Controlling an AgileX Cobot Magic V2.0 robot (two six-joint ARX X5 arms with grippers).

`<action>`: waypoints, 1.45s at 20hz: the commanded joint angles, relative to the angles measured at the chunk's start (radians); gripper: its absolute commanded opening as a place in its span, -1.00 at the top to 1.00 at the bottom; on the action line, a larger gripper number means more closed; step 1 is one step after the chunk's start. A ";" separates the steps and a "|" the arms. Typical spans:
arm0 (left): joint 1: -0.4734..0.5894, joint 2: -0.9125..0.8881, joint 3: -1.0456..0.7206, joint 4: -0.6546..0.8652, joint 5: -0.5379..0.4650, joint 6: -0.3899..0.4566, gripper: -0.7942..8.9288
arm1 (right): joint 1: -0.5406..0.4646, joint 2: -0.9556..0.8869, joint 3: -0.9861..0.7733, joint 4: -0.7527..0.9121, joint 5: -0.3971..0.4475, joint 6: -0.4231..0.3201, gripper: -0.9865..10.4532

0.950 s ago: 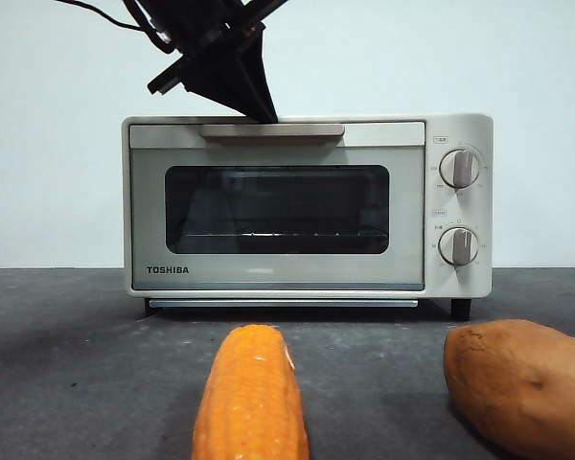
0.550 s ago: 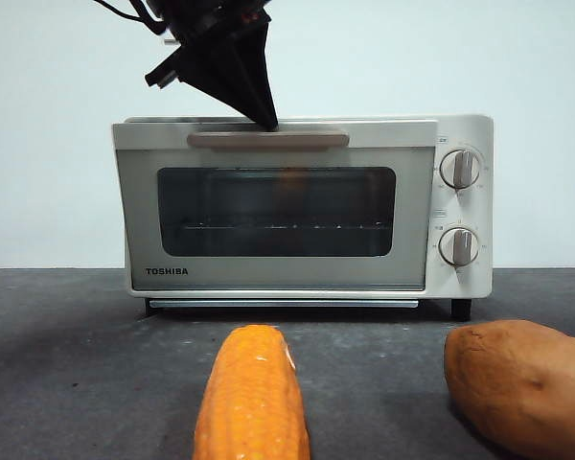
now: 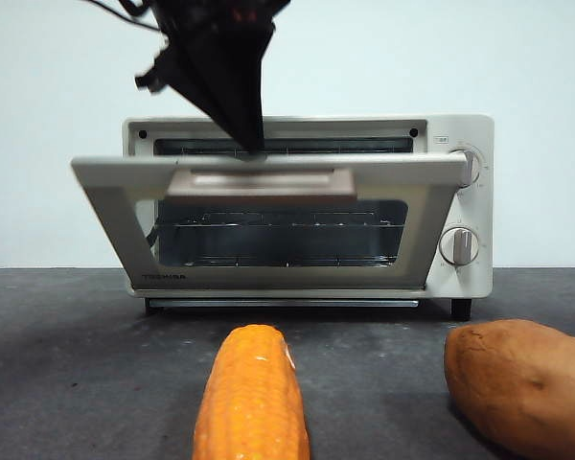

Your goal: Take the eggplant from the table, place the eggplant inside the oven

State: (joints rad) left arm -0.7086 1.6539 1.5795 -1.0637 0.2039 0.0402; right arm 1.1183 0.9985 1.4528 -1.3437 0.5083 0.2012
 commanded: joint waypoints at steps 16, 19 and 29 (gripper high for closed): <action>0.160 -0.600 -0.394 0.252 -0.332 -0.143 0.82 | 0.011 0.125 -0.045 0.256 -0.164 -0.233 0.52; 0.229 -0.712 -0.571 0.352 -0.332 -0.187 0.82 | 0.011 0.225 -0.045 0.322 -0.192 -0.330 0.52; 0.492 -0.780 -0.862 0.532 -0.107 -0.243 0.82 | -0.123 0.623 -0.045 0.670 -0.168 -0.752 0.52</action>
State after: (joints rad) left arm -0.2131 0.8711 0.7120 -0.5457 0.0921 -0.1978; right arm 0.9852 1.6123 1.3975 -0.6868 0.3359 -0.4976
